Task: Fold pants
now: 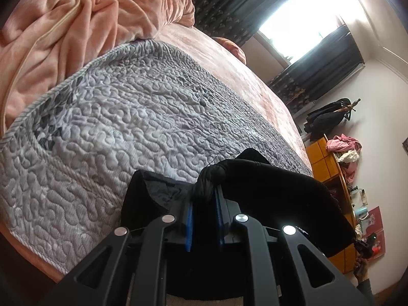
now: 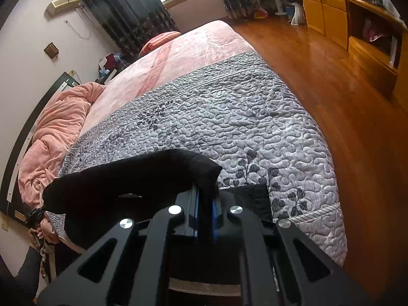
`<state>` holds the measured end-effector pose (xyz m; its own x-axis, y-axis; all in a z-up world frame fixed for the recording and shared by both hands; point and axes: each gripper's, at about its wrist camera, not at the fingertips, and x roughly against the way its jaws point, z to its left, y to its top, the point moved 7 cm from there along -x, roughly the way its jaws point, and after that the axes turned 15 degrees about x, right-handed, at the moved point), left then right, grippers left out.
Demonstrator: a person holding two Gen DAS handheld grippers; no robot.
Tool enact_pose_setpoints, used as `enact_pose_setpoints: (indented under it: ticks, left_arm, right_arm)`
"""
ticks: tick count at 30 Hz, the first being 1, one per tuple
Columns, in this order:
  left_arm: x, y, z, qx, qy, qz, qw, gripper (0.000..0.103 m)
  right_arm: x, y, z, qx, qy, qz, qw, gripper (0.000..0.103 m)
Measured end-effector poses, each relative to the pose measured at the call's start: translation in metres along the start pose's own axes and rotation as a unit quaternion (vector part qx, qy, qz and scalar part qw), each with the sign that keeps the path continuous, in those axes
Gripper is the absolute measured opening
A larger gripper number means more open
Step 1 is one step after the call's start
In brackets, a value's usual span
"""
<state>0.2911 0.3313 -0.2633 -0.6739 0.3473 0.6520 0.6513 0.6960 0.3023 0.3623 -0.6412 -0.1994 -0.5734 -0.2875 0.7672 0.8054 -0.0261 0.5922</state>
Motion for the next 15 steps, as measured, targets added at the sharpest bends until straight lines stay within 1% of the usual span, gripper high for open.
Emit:
enact_pose_setpoints:
  ticks: [8, 15]
  left_arm:
    - [0.004, -0.008, 0.016, 0.011, -0.001, 0.002, 0.9999, 0.014]
    - [0.004, -0.025, 0.038, 0.032, -0.005, 0.007, 0.9995, 0.016]
  right_arm:
    - [0.003, -0.026, 0.0, 0.008, -0.02, 0.005, 1.0, 0.008]
    - [0.007, -0.063, 0.002, -0.002, -0.027, 0.003, 1.0, 0.011]
